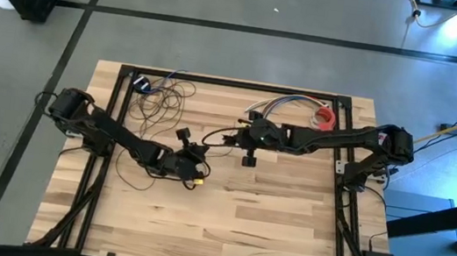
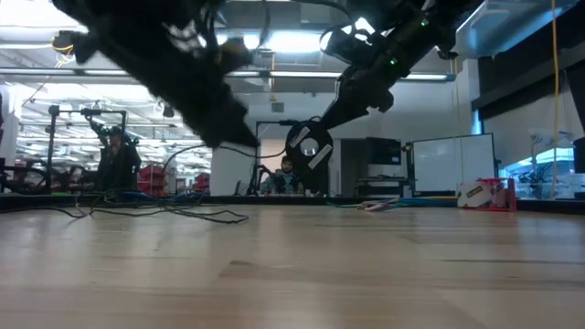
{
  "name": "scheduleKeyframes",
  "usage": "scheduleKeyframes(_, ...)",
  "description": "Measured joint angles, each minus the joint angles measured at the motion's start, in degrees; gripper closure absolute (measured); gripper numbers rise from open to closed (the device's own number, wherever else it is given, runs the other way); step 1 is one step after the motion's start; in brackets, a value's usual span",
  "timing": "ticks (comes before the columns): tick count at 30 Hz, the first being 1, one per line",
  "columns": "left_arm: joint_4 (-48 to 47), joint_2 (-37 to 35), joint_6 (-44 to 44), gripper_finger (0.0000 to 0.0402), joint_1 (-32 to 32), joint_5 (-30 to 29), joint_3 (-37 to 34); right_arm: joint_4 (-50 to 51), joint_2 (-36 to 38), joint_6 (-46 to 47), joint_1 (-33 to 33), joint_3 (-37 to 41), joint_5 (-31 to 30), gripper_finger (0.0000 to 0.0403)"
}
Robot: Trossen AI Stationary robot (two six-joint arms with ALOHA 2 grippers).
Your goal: Coiling cords
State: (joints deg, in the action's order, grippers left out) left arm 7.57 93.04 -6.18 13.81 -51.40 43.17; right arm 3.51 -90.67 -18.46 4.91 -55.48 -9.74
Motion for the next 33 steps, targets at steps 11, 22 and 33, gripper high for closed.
scheduleKeyframes(11,2.24,-6.67,-0.71,0.0278,-2.79,8.84,0.64,-0.70,-0.32,-2.85,-0.01,0.00,10.18,0.0400)
scheduleKeyframes(22,7.89,-6.63,3.98,0.0235,-6.05,18.04,0.64,-3.44,-1.60,-2.89,-0.02,0.01,10.86,0.0400)
scheduleKeyframes(33,9.50,-6.27,3.35,0.0235,-8.55,23.77,0.60,-3.85,-1.70,-2.89,-0.04,0.00,13.42,0.0400)
